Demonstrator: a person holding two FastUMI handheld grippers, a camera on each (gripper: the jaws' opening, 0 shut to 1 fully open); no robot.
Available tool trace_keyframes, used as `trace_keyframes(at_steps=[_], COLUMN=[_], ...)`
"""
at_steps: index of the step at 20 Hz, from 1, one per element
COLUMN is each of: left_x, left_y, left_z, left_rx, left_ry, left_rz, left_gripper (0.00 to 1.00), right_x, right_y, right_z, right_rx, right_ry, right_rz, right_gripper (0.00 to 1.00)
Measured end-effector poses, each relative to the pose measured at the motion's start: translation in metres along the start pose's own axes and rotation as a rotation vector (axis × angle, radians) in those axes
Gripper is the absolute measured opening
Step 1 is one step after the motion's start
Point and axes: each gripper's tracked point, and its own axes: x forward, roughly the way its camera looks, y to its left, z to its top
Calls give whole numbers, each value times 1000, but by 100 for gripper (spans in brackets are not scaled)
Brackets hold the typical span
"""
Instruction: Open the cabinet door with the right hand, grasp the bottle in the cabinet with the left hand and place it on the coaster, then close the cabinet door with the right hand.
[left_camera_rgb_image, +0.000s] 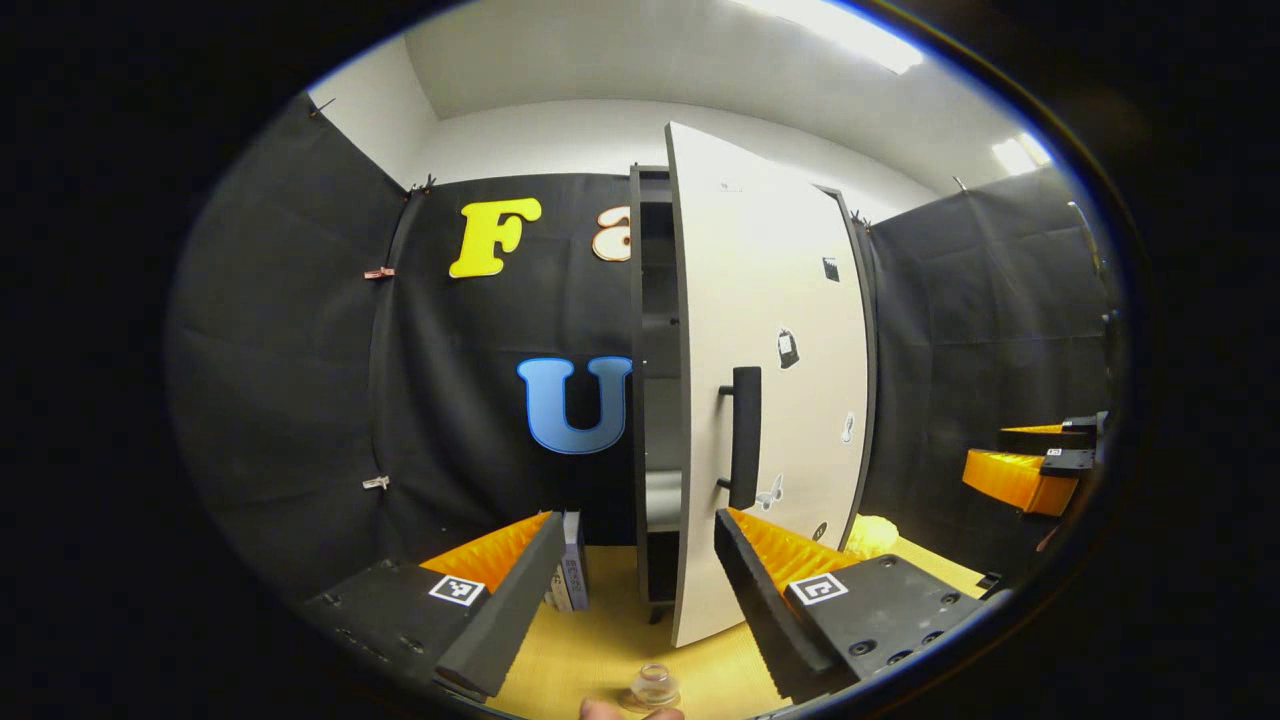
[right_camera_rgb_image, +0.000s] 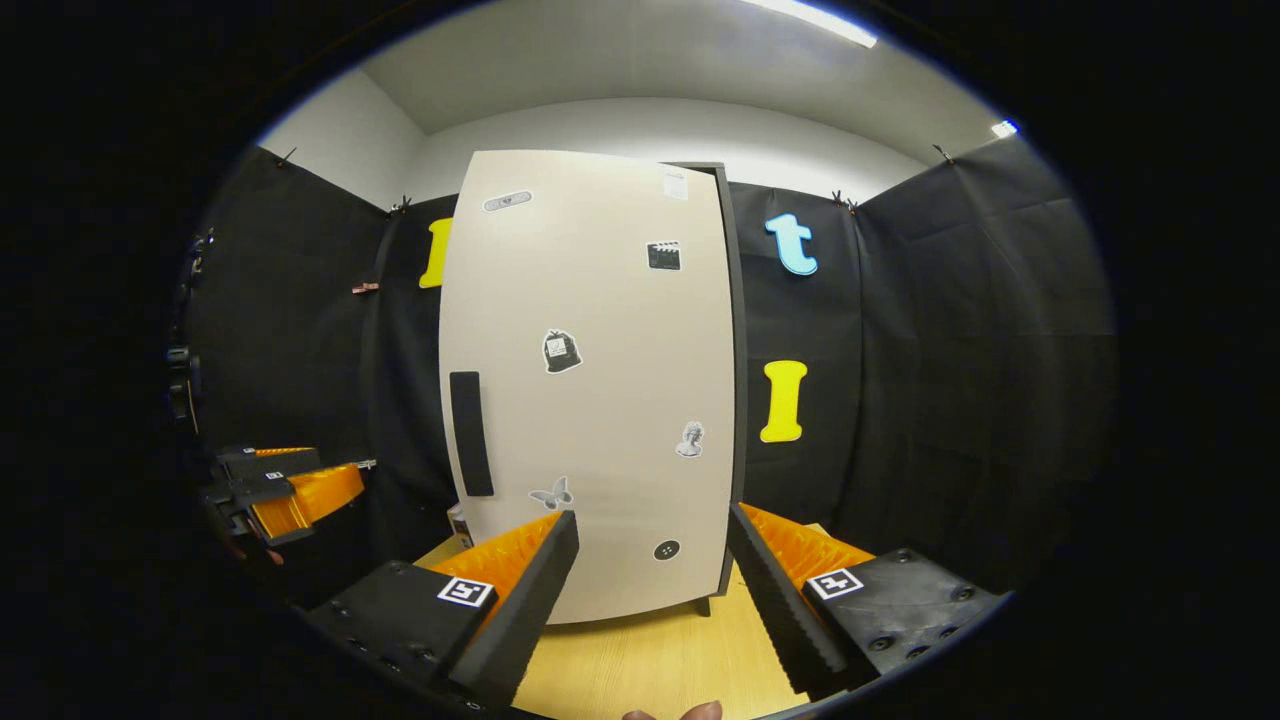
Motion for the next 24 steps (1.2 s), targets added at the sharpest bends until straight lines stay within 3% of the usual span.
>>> trace_keyframes(at_steps=[24], left_x=[3], left_y=[-2], left_z=[-13], left_rx=[13], left_ry=[20], left_rz=[-24], left_gripper=[95], right_x=[-14], right_y=[-19], right_z=[-10], right_rx=[-58], right_ry=[21], right_rz=[-34], right_gripper=[98])
